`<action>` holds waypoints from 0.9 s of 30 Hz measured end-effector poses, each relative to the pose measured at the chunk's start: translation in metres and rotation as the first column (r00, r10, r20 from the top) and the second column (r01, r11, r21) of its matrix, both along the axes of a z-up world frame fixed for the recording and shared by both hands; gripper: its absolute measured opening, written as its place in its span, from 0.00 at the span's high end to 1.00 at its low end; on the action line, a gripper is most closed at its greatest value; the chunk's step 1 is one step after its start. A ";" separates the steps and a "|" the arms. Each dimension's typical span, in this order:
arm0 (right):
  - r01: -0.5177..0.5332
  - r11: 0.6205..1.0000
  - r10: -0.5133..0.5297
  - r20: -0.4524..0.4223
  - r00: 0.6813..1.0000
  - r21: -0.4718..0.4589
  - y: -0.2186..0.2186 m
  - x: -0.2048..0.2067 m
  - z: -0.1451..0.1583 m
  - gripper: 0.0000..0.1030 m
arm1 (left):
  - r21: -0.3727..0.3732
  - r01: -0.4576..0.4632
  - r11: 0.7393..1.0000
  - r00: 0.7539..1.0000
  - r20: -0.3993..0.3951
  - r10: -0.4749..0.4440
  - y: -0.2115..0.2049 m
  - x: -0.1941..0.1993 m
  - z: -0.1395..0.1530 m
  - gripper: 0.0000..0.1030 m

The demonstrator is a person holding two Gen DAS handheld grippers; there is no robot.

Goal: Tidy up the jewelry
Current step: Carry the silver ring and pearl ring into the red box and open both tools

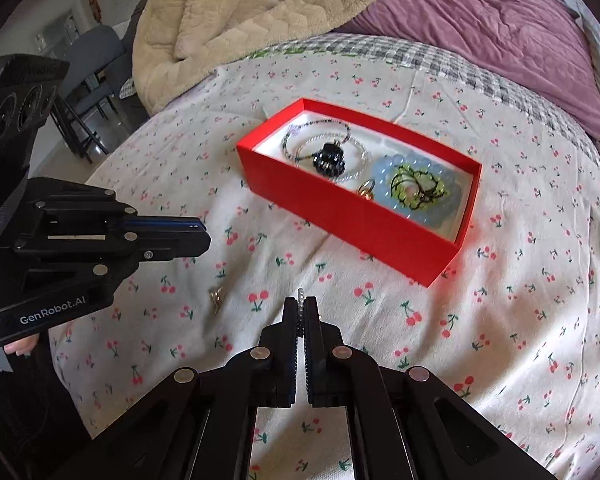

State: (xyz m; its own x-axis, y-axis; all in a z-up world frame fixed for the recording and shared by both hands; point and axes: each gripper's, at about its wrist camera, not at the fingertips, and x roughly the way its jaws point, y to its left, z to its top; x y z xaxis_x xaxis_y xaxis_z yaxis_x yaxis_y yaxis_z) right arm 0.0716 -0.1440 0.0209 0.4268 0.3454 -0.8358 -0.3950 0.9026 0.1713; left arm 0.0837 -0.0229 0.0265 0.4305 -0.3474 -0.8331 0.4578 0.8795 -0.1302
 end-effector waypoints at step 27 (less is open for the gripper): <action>0.231 0.964 -0.231 -0.015 0.973 0.130 -0.039 0.081 0.018 0.97 | -0.108 -0.150 0.983 0.988 -0.050 0.145 -0.015 0.093 -0.001 0.97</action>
